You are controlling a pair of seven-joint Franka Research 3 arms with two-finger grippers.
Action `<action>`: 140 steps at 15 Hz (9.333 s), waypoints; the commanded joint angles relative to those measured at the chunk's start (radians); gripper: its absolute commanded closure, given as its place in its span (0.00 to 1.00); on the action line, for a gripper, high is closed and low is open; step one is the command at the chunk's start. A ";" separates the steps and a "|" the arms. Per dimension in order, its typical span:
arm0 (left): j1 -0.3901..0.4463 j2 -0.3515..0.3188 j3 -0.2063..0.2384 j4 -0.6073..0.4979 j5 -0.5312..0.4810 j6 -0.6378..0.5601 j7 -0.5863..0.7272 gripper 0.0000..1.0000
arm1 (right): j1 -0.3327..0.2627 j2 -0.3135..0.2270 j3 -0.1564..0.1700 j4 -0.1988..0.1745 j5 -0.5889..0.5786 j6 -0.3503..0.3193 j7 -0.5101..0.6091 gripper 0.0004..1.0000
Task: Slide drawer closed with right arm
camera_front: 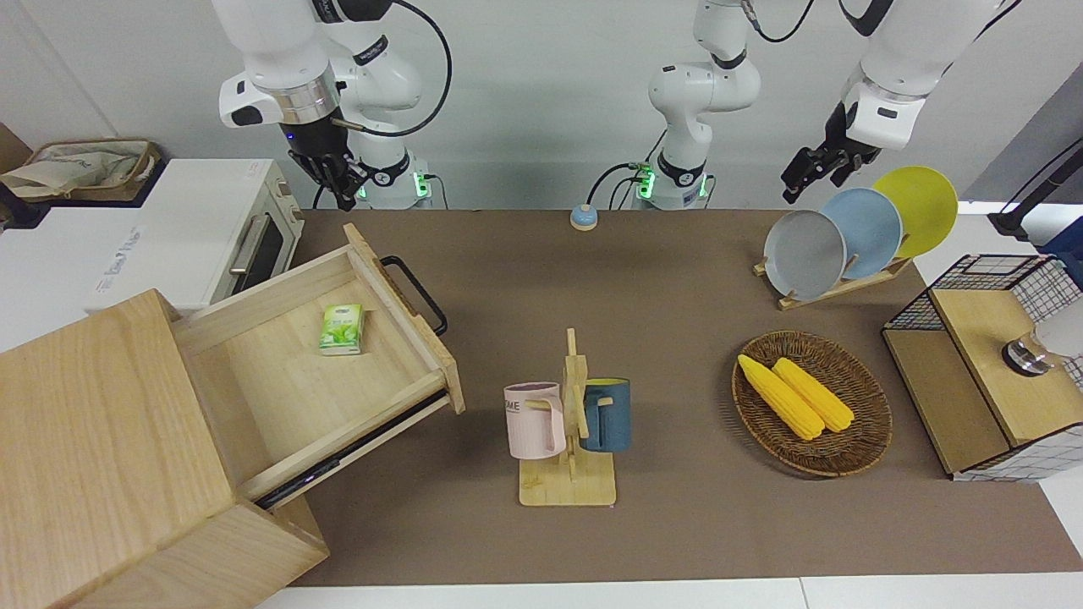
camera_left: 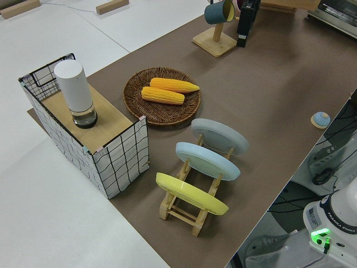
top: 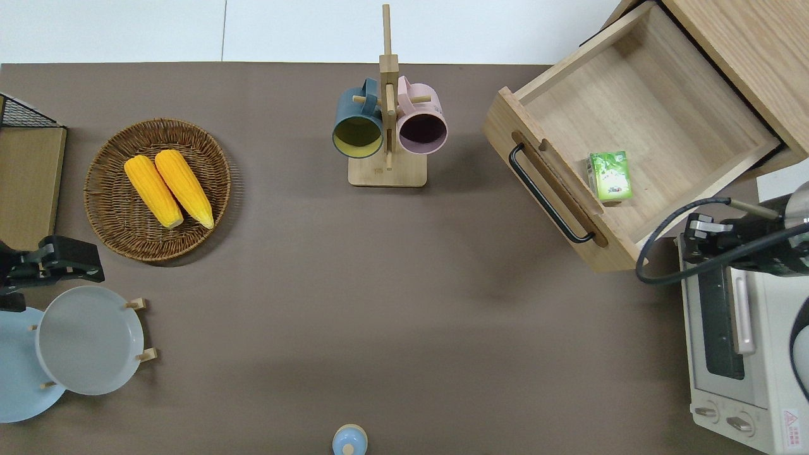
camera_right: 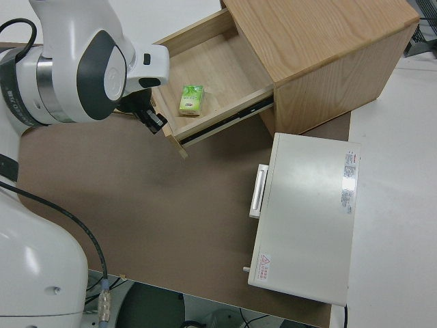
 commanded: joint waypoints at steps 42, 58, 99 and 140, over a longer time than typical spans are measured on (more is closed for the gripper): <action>-0.004 -0.008 0.005 0.000 -0.004 -0.002 0.010 0.01 | 0.201 0.219 0.004 -0.175 -0.143 0.481 0.471 1.00; -0.004 -0.008 0.005 0.000 -0.004 -0.002 0.010 0.01 | 0.200 0.320 -0.076 0.012 -0.166 0.479 0.372 1.00; -0.004 -0.008 0.005 0.000 -0.004 -0.002 0.010 0.01 | 0.011 0.536 -0.217 0.205 -0.106 0.756 0.025 1.00; -0.004 -0.008 0.005 0.000 -0.004 -0.002 0.010 0.01 | 0.169 0.006 -0.283 -0.051 -0.065 0.094 -0.590 0.01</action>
